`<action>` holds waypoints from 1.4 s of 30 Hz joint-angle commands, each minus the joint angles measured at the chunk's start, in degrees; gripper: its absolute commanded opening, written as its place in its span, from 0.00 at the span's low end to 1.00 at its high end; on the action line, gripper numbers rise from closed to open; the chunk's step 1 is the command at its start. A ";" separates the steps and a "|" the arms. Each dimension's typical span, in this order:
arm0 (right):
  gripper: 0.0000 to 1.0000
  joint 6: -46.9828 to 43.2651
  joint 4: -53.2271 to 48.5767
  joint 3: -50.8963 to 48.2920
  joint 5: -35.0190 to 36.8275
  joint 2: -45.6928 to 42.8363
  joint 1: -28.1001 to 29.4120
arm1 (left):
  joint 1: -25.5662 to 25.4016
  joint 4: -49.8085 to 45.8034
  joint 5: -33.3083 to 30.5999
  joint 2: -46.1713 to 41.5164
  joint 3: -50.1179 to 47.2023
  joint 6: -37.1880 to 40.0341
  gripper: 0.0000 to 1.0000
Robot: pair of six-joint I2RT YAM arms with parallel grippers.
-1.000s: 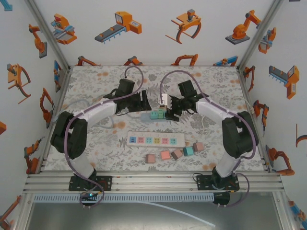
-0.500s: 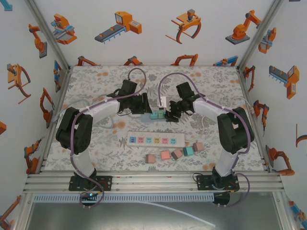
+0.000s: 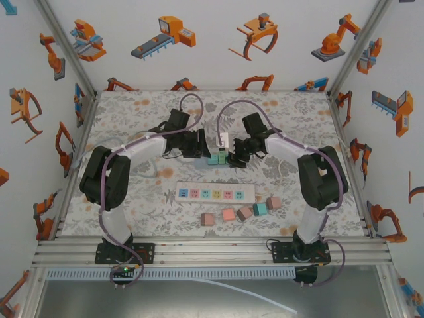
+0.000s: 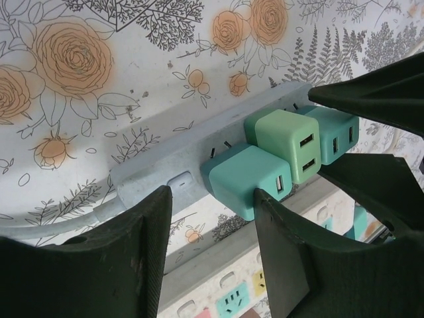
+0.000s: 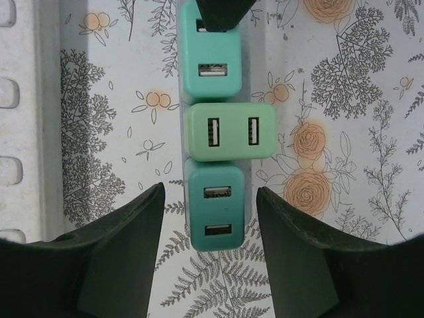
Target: Pull the plug off the socket
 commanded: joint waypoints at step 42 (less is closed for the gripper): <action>0.00 1.83 -4.15 6.51 -9.03 -1.99 1.07 | -2.79 -14.95 -10.80 8.63 -0.94 8.28 0.51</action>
